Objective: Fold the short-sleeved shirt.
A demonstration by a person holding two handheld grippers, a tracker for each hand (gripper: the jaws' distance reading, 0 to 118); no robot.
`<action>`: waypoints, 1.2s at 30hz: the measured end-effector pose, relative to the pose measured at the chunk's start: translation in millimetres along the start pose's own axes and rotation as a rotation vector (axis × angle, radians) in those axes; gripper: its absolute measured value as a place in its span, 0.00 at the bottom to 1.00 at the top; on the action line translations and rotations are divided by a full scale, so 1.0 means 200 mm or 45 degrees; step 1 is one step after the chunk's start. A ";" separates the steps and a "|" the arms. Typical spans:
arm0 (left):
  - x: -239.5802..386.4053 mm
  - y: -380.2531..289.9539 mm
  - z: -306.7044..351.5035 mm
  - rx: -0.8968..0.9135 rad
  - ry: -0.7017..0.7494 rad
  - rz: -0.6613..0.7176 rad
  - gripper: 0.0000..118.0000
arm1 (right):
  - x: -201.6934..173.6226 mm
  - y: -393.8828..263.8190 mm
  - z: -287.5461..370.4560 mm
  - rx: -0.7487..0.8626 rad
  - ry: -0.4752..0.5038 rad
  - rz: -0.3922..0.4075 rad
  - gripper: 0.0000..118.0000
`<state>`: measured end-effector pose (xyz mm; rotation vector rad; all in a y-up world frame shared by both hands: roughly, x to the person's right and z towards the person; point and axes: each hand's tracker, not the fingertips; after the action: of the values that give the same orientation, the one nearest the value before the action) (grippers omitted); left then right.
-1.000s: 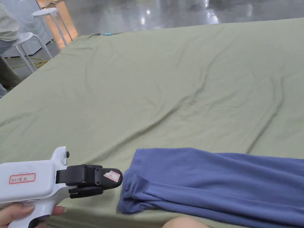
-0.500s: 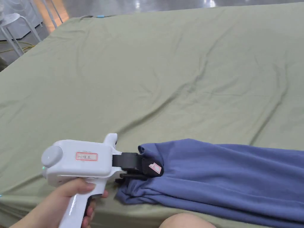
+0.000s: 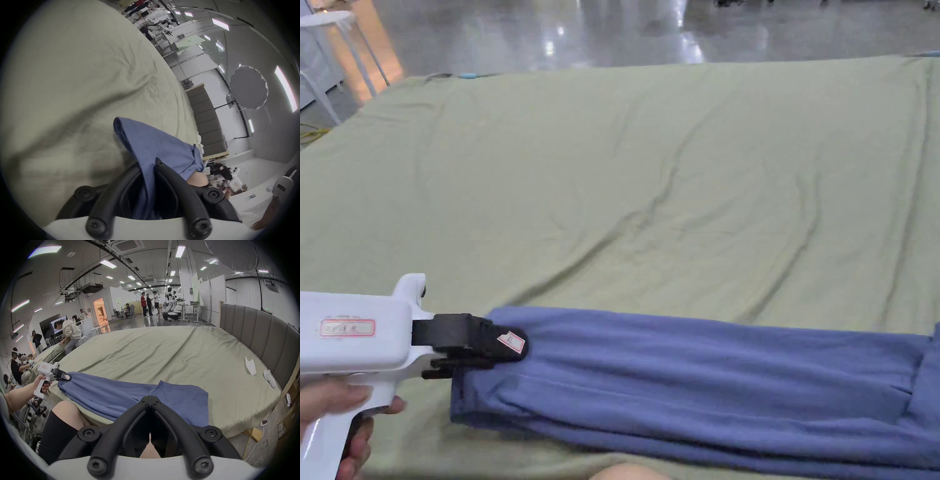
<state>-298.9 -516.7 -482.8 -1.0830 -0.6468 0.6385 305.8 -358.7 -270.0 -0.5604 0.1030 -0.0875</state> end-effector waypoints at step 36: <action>1.18 0.00 -0.90 -0.457 0.487 -0.463 0.71 | 0.01 -0.03 -0.06 0.097 0.077 0.036 0.02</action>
<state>-11.5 -447.7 -503.6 -1.3335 -0.6129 -0.0075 306.4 -370.0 -277.2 -0.4803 0.1656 -0.0803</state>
